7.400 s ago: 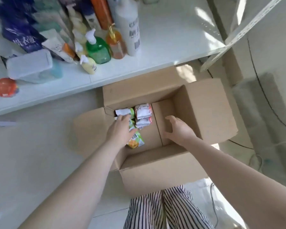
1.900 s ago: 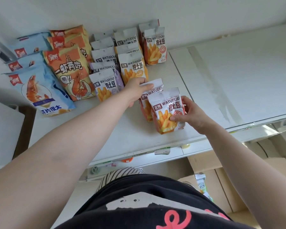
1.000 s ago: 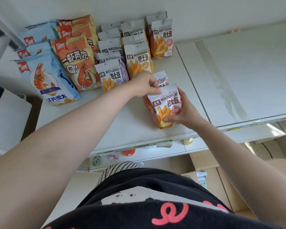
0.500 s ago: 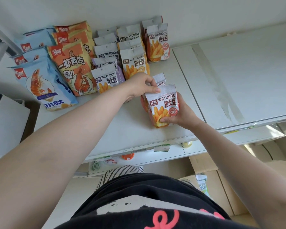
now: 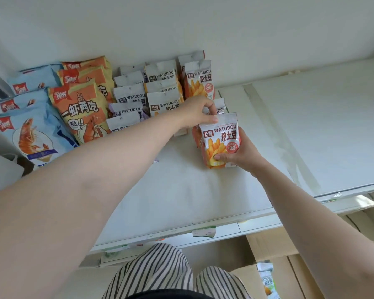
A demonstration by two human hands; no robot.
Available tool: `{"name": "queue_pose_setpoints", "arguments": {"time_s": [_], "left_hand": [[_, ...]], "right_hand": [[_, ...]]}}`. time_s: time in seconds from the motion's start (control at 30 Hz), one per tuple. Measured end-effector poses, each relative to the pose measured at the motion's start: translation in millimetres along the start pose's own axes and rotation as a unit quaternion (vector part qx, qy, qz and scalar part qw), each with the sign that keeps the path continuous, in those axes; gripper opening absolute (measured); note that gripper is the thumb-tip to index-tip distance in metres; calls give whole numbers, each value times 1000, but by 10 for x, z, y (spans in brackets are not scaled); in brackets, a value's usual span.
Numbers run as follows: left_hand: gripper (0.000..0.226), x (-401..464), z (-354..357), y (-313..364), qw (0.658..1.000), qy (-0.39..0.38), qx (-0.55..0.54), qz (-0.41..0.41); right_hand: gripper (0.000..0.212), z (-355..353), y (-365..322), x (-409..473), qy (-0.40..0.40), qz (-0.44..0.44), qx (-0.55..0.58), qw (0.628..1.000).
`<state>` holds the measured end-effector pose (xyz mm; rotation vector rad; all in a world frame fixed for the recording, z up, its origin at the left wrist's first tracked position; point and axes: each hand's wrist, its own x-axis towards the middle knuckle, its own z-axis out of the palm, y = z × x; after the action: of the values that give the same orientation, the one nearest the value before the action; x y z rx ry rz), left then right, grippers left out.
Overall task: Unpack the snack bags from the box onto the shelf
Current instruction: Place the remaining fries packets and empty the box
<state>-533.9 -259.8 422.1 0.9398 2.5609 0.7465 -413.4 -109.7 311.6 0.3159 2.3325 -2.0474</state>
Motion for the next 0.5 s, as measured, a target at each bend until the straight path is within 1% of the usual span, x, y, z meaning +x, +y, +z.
{"name": "queue_pose_setpoints", "arguments": {"time_s": [0.07, 0.1, 0.13, 0.23, 0.27, 0.3, 0.37, 0.5], "left_hand": [[14, 143, -73, -55, 999, 5, 31, 16], [19, 211, -104, -88, 999, 6, 44, 22], [28, 266, -133, -111, 998, 5, 51, 25], [73, 360, -215, -141, 998, -4, 60, 31], [84, 384, -237, -155, 997, -5, 75, 28], [89, 405, -263, -171, 995, -5, 95, 23], [89, 436, -305, -192, 992, -8, 126, 11], [82, 544, -330, -255, 988, -15, 151, 2]], "right_hand": [[104, 5, -34, 161, -1, -3, -1, 1000], [105, 2, -50, 235, -4, -5, -4, 1000], [108, -3, -58, 311, -6, -10, -6, 1000], [111, -26, -86, 505, -12, -19, -15, 1000], [111, -26, -103, 558, -13, -23, -18, 999], [110, -27, -110, 613, -12, -28, -19, 999], [109, -22, -101, 708, -3, -32, -23, 999], [116, 22, -63, 858, 25, -40, -31, 998]]}}
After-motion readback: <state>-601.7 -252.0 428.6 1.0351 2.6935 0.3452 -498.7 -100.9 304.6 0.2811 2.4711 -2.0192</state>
